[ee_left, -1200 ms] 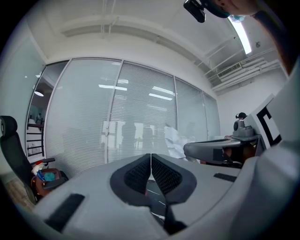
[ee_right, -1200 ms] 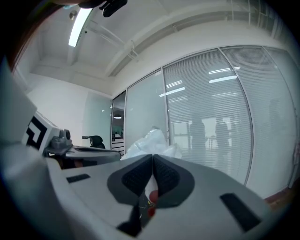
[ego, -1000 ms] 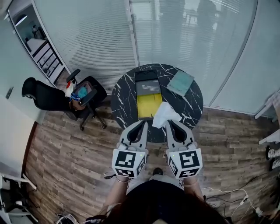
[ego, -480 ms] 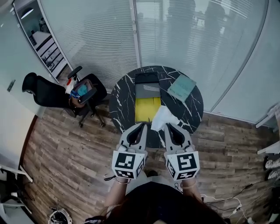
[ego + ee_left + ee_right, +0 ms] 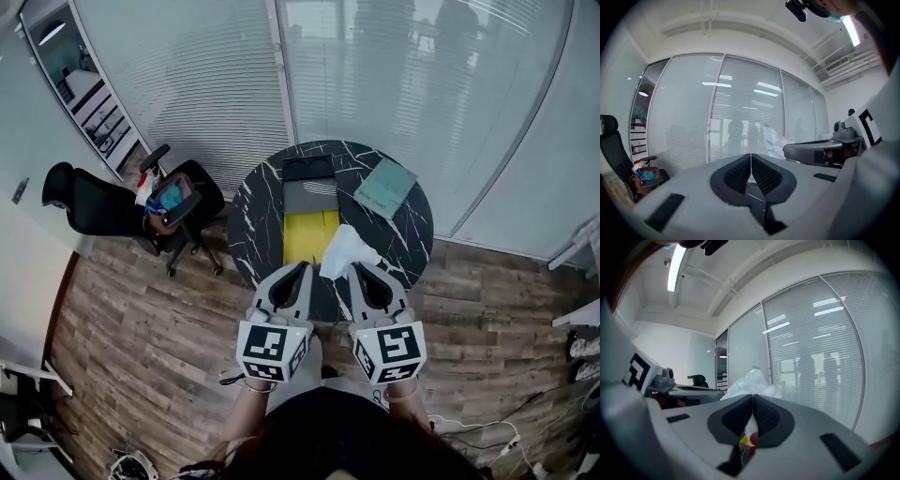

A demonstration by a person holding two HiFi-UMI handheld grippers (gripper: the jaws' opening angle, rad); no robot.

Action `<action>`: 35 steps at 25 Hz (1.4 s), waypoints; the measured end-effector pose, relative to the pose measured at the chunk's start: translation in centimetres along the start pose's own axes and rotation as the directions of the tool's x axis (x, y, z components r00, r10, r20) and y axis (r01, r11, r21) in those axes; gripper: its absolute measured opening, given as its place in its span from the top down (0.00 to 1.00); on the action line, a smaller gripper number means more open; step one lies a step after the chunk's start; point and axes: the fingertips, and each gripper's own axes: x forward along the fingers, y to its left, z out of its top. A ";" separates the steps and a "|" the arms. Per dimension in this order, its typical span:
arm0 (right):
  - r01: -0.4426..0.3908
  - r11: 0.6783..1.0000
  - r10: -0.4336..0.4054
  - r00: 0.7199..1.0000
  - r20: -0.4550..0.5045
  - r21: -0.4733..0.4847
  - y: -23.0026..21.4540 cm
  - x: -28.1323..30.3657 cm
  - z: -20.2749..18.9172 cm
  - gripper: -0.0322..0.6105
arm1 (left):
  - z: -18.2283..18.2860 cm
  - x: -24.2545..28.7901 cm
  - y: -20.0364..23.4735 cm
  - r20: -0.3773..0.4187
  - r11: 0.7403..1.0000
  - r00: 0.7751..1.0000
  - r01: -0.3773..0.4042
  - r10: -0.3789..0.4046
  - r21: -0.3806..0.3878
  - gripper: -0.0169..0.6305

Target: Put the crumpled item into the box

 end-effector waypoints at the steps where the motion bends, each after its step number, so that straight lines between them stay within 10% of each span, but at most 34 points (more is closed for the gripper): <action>1: 0.004 1.000 -0.004 1.000 -0.002 0.000 -0.2 0.3 0.0 0.91 | 0.1 0.3 0.1 0.001 1.000 1.000 0.002 -0.002 0.001 0.93; 35: -0.019 0.996 0.006 0.989 -0.150 -0.085 -1.6 13.9 -3.7 0.91 | -0.2 8.5 10.0 -0.009 1.000 1.000 0.012 -0.012 -0.027 0.93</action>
